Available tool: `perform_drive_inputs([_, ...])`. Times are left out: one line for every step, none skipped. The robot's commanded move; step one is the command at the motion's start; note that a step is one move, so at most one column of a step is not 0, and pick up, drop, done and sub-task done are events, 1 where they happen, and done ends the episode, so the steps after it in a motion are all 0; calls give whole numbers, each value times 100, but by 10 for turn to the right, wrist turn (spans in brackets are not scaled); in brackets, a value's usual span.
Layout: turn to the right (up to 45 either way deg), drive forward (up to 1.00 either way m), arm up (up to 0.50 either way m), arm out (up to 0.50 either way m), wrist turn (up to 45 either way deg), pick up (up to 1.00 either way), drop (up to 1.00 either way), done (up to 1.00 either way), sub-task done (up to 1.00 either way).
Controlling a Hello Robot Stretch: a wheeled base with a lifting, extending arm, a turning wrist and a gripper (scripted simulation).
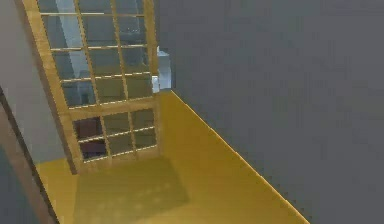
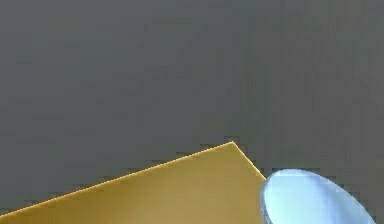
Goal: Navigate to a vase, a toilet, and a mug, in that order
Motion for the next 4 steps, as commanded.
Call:
perform_drive_inputs([0,100,0,0,0,0,0,0,0])
perform_drive_inputs([0,95,0,0,0,0,0,0,0])
perform_drive_inputs([-240,0,0,0,0,0,0,0,0])
perform_drive_inputs([0,25,0,0,0,0,0,0,0])
